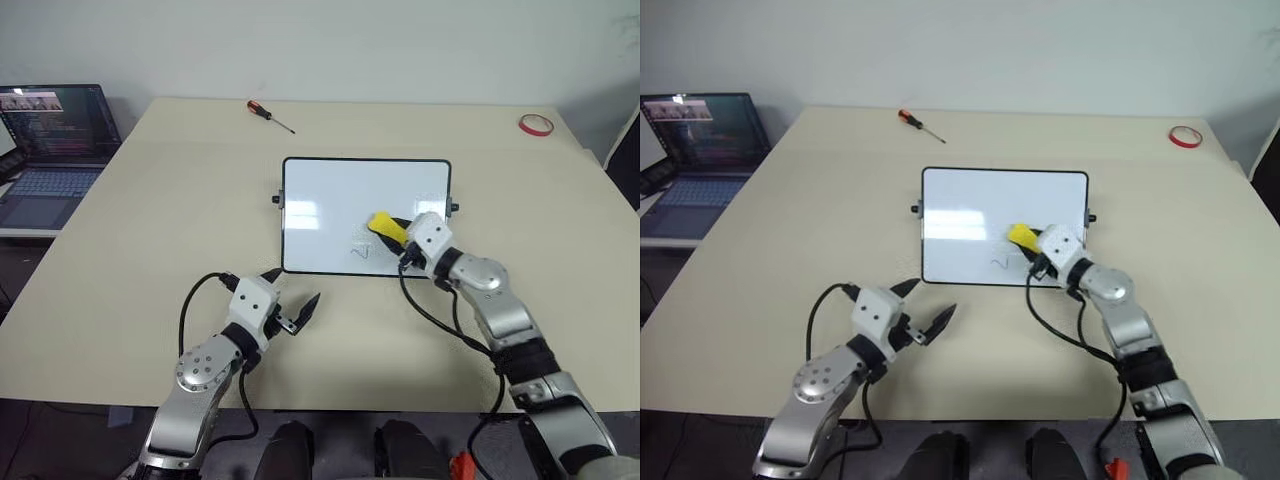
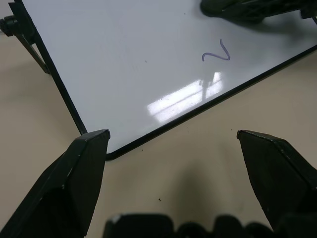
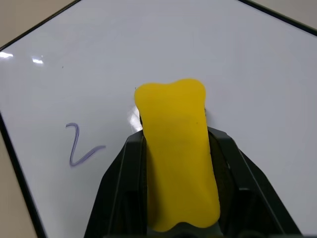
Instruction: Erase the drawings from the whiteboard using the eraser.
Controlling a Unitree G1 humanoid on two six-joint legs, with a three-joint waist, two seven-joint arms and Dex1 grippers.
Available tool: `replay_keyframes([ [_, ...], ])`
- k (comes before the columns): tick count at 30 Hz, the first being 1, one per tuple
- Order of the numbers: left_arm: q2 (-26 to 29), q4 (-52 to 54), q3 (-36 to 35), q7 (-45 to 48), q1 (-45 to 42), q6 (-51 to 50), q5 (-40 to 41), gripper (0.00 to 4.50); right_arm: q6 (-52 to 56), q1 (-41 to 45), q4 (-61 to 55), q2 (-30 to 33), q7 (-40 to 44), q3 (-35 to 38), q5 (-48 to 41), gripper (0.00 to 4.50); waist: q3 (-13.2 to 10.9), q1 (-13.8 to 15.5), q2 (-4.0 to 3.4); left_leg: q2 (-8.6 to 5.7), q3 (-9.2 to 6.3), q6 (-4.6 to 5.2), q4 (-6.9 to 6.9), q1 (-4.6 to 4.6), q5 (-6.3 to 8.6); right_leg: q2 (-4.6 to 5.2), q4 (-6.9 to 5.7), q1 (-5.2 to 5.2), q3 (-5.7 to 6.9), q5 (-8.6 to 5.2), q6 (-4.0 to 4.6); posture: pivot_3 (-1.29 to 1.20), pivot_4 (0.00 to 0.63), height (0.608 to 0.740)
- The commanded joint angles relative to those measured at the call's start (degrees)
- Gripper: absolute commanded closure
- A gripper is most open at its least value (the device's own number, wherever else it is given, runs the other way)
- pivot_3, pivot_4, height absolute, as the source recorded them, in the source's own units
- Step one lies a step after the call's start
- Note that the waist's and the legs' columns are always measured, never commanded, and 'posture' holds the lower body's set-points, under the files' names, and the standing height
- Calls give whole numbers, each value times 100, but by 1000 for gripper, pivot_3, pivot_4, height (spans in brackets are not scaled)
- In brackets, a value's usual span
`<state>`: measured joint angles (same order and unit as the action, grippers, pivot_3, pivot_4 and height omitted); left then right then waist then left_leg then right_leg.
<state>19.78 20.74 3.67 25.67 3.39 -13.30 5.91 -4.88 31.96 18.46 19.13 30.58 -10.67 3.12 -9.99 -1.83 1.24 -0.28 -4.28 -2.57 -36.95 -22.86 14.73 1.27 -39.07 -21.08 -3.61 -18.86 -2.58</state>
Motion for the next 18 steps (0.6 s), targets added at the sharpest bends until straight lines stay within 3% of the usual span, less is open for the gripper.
replay_keyframes([
  [1,-31,383,-8,-118,-64,-54,-25,0,-77,77,412,-26,-123,-135,289,3209,0,-1,0,-1,0,0,0,2,0,0,-3,1,0,1,-1,0,150,740],
  [11,-1,545,-54,-271,-120,-244,-39,0,318,-603,-53,426,873,-816,553,3209,2,-2,0,-1,-6,1,5,99,1,0,8,101,0,4,-2,0,150,740],
  [18,-49,505,66,-295,-212,-262,-54,0,286,-106,392,285,240,-484,643,3209,2,-7,0,0,-9,1,-1,114,-3,-3,5,112,0,7,-2,0,150,740],
])
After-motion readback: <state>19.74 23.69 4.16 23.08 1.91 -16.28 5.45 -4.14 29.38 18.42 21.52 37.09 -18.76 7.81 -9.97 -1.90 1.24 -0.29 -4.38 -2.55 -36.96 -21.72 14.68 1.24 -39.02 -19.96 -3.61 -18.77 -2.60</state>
